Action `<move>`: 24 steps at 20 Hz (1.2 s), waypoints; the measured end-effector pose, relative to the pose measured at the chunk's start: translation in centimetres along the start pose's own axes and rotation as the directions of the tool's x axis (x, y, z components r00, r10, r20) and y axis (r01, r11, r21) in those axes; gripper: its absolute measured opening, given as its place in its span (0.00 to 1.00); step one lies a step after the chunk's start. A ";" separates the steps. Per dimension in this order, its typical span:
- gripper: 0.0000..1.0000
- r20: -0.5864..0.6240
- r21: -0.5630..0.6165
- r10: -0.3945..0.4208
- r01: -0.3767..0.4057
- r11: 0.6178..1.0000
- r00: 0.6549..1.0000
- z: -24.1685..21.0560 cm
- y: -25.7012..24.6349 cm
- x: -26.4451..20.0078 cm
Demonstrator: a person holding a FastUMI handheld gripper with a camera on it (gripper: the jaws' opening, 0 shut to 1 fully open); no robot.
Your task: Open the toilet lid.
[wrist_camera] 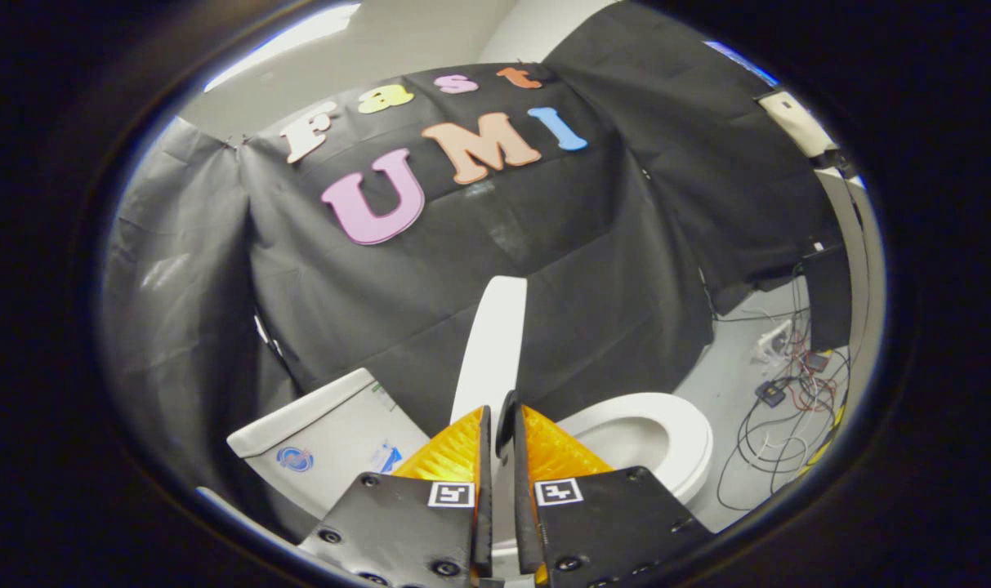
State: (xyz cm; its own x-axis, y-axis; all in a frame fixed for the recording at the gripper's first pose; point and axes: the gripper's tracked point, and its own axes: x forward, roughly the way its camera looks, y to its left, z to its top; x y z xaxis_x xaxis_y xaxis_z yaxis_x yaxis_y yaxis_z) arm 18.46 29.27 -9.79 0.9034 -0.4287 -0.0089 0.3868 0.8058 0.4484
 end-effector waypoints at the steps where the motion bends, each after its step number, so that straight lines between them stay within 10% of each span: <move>1: 0.13 -0.007 -0.020 0.013 -0.013 1.000 1.000 0.2 0.6 0.1; 24: 0.19 -0.100 -0.183 0.343 -0.356 0.916 0.934 -0.8 14.4 2.2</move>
State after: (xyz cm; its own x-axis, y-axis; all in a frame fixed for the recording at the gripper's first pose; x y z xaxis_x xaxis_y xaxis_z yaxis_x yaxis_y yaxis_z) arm 26.15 40.28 -4.06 0.9950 -0.0828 0.0558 0.0663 0.9660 0.2500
